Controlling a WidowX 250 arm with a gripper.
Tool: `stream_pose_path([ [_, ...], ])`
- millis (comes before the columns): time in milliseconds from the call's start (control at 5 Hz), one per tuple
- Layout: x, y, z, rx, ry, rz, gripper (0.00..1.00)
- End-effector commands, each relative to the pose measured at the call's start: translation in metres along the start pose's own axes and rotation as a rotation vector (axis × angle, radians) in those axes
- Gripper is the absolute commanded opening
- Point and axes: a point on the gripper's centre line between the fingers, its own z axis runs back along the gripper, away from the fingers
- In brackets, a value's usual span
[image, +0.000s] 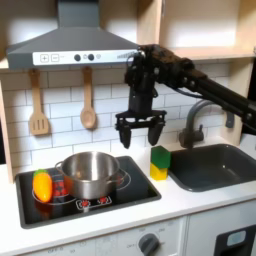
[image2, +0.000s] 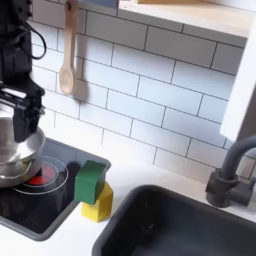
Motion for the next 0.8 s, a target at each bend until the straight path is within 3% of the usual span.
stream_pose_path([
  [0,-0.043,-0.029,0.005,-0.024,0.027,-0.028,1.0],
  [600,-0.08,-0.045,0.012,0.01,0.048,-0.074,1.0],
])
